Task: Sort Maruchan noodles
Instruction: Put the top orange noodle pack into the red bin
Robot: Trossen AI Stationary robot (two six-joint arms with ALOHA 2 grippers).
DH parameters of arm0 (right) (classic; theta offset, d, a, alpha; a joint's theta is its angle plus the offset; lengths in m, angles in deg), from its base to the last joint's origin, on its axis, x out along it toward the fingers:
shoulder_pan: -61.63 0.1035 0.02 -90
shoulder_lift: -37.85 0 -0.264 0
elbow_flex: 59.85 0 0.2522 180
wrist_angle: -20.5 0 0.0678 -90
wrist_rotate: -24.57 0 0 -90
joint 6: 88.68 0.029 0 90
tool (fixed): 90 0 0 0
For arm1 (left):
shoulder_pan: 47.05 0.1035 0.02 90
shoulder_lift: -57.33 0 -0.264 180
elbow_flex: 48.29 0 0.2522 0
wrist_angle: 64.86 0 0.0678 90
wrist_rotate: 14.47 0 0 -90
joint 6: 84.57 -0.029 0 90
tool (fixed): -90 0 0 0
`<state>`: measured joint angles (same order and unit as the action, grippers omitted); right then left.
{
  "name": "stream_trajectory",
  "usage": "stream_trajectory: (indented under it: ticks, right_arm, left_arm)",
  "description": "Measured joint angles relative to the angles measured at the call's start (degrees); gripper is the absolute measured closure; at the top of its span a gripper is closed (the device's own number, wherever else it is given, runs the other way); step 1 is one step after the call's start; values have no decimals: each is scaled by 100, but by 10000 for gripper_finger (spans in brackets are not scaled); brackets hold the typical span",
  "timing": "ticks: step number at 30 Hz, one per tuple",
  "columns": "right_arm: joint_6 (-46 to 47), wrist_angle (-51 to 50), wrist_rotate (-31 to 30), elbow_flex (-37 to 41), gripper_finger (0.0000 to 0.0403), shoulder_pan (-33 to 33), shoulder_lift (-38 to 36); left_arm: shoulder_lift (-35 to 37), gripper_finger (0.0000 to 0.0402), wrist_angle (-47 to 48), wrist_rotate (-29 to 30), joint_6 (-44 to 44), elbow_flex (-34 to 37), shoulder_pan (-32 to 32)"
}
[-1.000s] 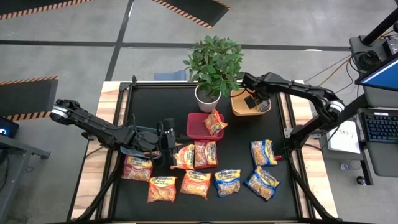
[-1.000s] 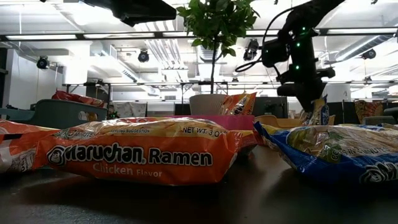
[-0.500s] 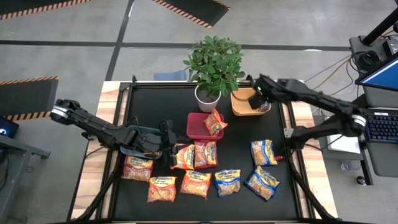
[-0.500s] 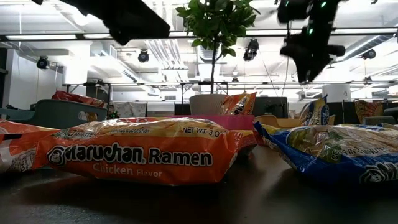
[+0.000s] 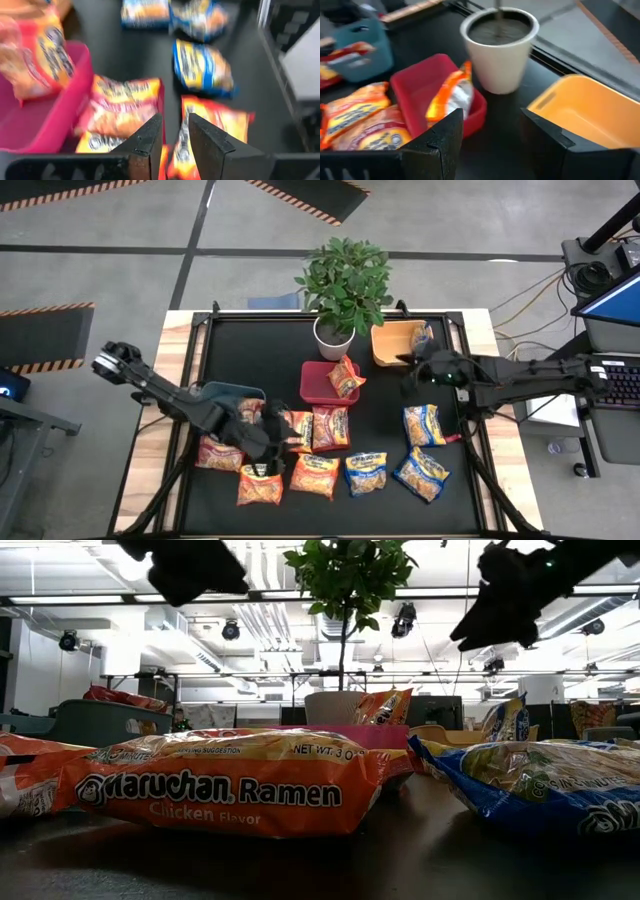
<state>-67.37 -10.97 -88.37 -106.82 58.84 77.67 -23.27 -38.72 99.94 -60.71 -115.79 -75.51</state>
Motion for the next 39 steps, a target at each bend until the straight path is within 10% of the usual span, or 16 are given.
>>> stream_trajectory:
  ticks: [12,39]
  right_arm:
    - [-121,1371,92,941,223,296,-140]
    - [-484,1679,85,943,227,290,-101]
  left_arm:
    - [-1456,264,2654,-1,1112,-1183,-277]
    - [-1773,208,1904,257,1172,-282,-342]
